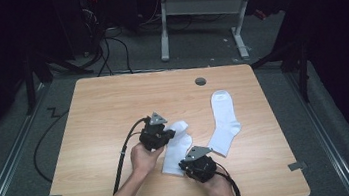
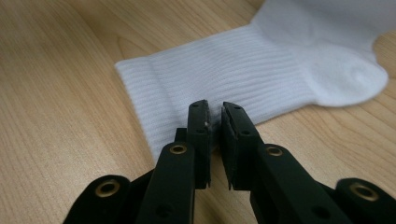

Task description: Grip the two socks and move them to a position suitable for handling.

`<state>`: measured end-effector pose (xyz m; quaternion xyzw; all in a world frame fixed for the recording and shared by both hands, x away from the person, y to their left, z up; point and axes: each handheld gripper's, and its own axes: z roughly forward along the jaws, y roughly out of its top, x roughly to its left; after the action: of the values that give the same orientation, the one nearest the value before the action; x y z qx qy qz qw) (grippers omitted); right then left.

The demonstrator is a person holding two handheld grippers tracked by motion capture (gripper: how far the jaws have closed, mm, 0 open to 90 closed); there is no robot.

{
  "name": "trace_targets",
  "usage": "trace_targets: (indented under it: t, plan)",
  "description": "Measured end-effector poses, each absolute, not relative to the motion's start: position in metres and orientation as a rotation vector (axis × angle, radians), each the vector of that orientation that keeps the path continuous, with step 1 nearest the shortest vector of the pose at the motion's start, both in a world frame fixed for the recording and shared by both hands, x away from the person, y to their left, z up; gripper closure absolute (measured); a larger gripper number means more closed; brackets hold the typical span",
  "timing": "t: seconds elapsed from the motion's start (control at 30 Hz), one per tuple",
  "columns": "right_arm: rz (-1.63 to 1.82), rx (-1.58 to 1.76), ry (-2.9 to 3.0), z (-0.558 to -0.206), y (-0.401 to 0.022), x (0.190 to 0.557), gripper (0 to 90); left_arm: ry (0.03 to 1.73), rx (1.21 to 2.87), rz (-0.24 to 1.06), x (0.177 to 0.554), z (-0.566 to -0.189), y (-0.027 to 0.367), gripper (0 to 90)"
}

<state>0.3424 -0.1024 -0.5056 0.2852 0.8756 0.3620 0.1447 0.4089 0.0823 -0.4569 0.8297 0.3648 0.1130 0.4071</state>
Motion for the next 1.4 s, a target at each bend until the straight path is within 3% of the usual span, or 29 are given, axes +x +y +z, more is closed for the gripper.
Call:
trace_targets:
  t: [0.3, 0.47, 0.8, 0.97, 1.27, 1.4]
  plan:
    - [1.037, 0.833, 2.507, -0.506, -0.104, 0.342, 82.0, 0.968, 2.158, 0.223, 0.390, -0.490, 0.087, 86.5]
    - [1.033, 0.835, 2.509, -0.506, -0.104, 0.341, 82.0, 1.005, 2.079, 0.201, 0.389, -0.480, 0.097, 74.0]
    - [1.034, 0.814, 2.503, -0.506, -0.105, 0.340, 83.1, 1.087, 2.012, 0.305, 0.405, -0.454, 0.107, 65.7]
    - [1.026, 0.797, 2.500, -0.506, -0.104, 0.339, 83.2, 1.128, 2.040, 0.364, 0.427, -0.456, 0.096, 62.9]
    - [1.016, 0.771, 2.514, -0.505, -0.104, 0.341, 82.6, 1.190, 2.120, 0.340, 0.449, -0.483, 0.084, 60.9]
    - [1.035, 0.828, 2.522, -0.504, -0.102, 0.346, 76.7, 1.190, 2.111, 0.313, 0.454, -0.489, 0.083, 64.2]
